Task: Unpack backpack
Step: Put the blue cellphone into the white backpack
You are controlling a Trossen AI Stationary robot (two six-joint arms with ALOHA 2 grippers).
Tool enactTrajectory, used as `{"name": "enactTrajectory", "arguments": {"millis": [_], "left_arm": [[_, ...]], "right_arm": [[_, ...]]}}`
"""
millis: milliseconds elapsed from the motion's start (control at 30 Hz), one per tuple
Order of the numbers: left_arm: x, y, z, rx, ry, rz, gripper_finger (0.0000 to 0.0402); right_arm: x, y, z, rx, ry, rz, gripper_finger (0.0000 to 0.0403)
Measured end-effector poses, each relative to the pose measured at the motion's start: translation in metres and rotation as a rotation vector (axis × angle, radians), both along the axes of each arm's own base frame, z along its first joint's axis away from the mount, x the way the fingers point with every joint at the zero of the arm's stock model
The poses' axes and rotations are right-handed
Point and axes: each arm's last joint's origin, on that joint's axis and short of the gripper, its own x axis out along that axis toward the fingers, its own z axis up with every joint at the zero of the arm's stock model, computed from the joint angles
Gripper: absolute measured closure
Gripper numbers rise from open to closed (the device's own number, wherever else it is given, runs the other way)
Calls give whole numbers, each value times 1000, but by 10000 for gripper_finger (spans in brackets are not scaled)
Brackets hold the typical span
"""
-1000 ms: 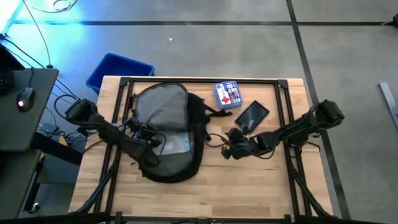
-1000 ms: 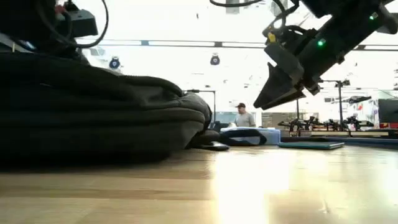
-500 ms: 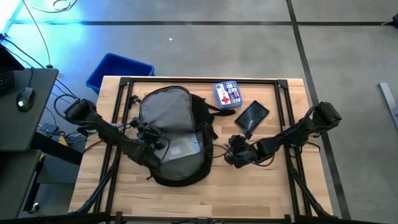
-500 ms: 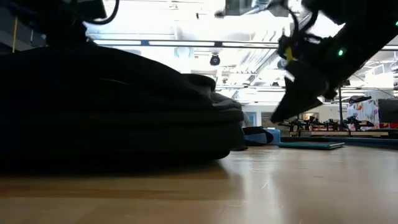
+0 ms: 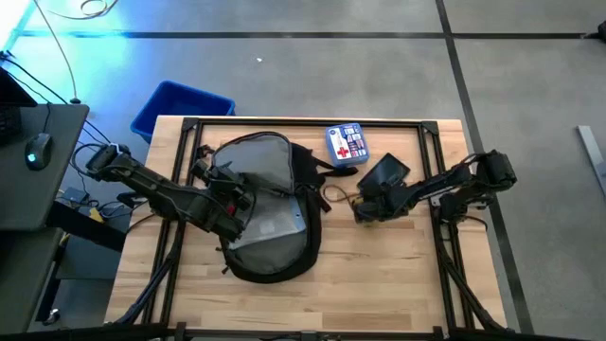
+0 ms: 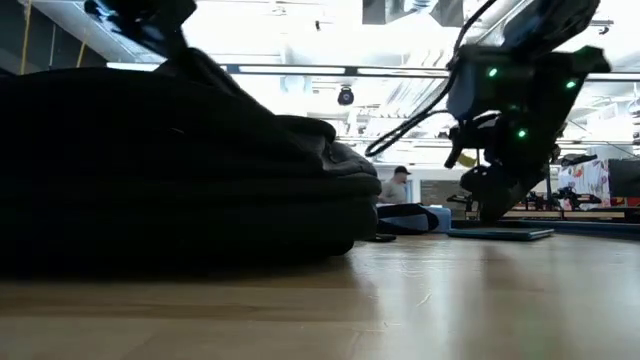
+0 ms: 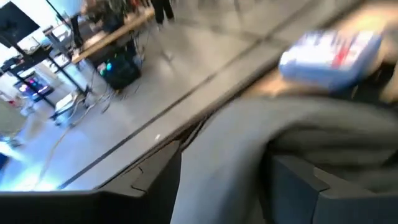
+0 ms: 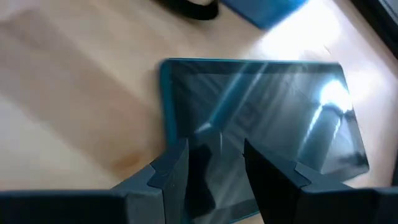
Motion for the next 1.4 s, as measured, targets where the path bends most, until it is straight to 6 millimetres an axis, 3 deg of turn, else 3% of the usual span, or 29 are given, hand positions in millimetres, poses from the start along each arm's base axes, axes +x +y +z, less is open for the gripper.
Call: {"name": "enactTrajectory", "arguments": {"millis": [200,333,467,700,900,1000,1067,1200,1400], "left_arm": [[26,-13,4,191,-416,2,219],[48,-21,-5,224,-271,-15,220],[52,-23,-10,286,-129,-40,226],[58,-23,-10,147,-311,-15,245],[98,-43,-19,30,-264,-153,255],[127,-56,-25,-71,-273,-373,259],[148,-69,-38,-123,-267,-608,263],[182,-87,-88,-125,-262,-958,273],[224,-77,-164,-256,-247,-972,298]], "right_arm": [[-11,-24,-12,64,2,-109,263],[-8,-21,-17,82,-85,-102,268],[10,-5,-14,188,-224,-25,278],[36,24,-6,325,-470,168,288],[50,35,36,313,-568,345,288],[47,35,58,330,-538,407,280],[40,28,73,322,-490,391,269],[16,5,83,343,-346,289,235],[-9,-34,80,460,-162,159,176]]}}
